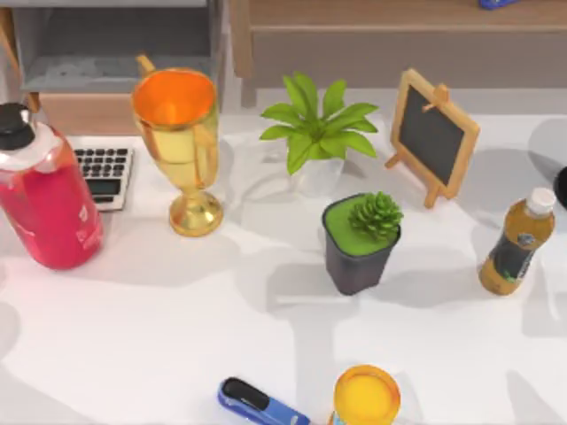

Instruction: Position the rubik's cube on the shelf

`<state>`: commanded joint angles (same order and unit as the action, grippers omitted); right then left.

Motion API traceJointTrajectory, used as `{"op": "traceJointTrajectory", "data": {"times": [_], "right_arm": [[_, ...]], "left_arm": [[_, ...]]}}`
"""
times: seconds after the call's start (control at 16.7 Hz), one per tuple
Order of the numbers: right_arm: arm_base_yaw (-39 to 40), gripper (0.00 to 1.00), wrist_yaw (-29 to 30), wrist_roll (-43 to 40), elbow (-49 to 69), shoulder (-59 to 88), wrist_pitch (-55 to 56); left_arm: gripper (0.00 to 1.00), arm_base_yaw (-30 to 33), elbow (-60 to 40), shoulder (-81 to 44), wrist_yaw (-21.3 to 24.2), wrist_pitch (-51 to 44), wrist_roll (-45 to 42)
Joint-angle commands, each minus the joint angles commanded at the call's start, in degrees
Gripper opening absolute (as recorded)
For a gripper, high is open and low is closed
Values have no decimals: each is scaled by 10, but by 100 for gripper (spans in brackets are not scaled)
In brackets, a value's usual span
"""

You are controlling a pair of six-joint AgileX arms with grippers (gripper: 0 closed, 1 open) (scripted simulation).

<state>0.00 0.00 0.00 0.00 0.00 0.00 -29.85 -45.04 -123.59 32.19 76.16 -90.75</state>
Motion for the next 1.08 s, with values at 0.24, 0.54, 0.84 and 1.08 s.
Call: {"op": "traceJointTrajectory", "data": {"times": [0.24,0.54,0.84,1.08], "right_arm": [[0,100,0,0,0,0,0],[0,100,0,0,0,0,0],[0,100,0,0,0,0,0],[0,100,0,0,0,0,0]], "left_arm": [[0,-21,52,23,22,31,-2],[0,-26,59,25,25,36,-3],[0,-74,141,56,73,82,-5],[0,-92,172,69,92,101,-6]]}}
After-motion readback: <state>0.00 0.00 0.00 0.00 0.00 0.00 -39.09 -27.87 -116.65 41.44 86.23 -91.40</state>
